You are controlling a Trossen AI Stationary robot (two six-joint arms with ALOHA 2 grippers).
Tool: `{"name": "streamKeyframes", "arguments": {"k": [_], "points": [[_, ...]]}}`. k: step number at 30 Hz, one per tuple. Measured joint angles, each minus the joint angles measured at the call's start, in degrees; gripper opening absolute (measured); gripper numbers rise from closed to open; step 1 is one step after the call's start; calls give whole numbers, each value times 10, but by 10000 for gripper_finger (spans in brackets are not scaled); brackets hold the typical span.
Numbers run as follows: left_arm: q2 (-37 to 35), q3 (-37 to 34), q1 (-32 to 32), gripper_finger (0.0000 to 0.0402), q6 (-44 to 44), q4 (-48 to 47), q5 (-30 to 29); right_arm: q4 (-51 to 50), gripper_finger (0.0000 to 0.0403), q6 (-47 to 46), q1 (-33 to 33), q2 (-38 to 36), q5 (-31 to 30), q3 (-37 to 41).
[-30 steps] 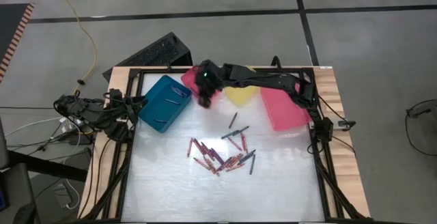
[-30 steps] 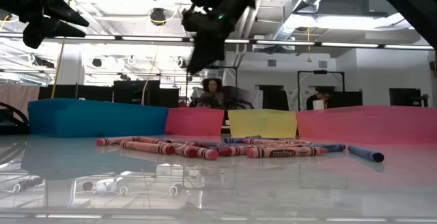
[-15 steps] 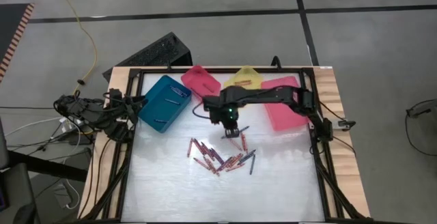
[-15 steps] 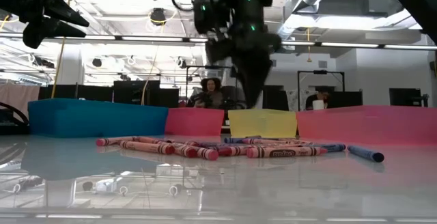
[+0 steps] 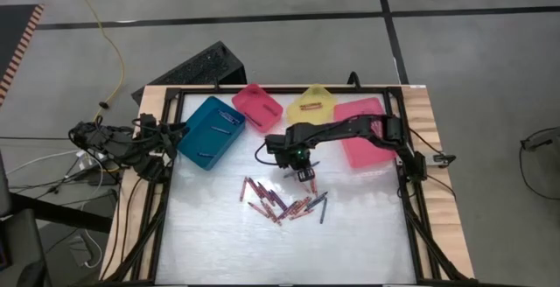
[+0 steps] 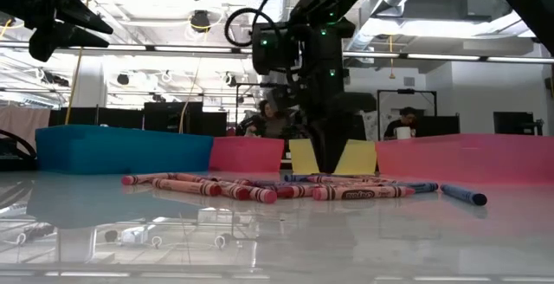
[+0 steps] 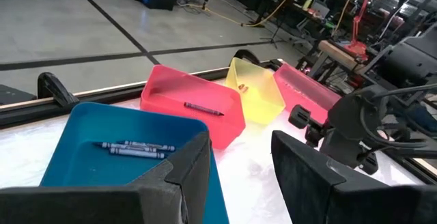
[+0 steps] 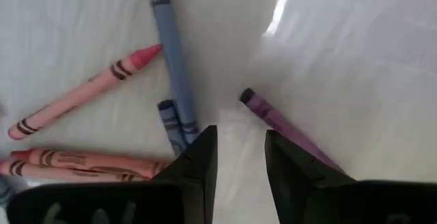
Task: Sort crayons
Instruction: Put the violet crayon into the left pink bin
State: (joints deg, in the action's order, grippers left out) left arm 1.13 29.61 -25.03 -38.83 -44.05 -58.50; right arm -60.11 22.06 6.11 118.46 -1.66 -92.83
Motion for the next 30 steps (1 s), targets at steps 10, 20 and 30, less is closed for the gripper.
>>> {"name": "streamKeyframes", "arguments": {"k": [10, 20, 30], "points": [[0, 0, 0, 145, 0, 0, -24, 99, 118, 15, 34, -41, -2, 57], [0, 0, 0, 145, 0, 0, -8, 119, 118, 55, 34, -35, 1, 69], [0, 0, 0, 145, 0, -1, -8, 193, 118, 33, 34, -39, -1, 125]]}}
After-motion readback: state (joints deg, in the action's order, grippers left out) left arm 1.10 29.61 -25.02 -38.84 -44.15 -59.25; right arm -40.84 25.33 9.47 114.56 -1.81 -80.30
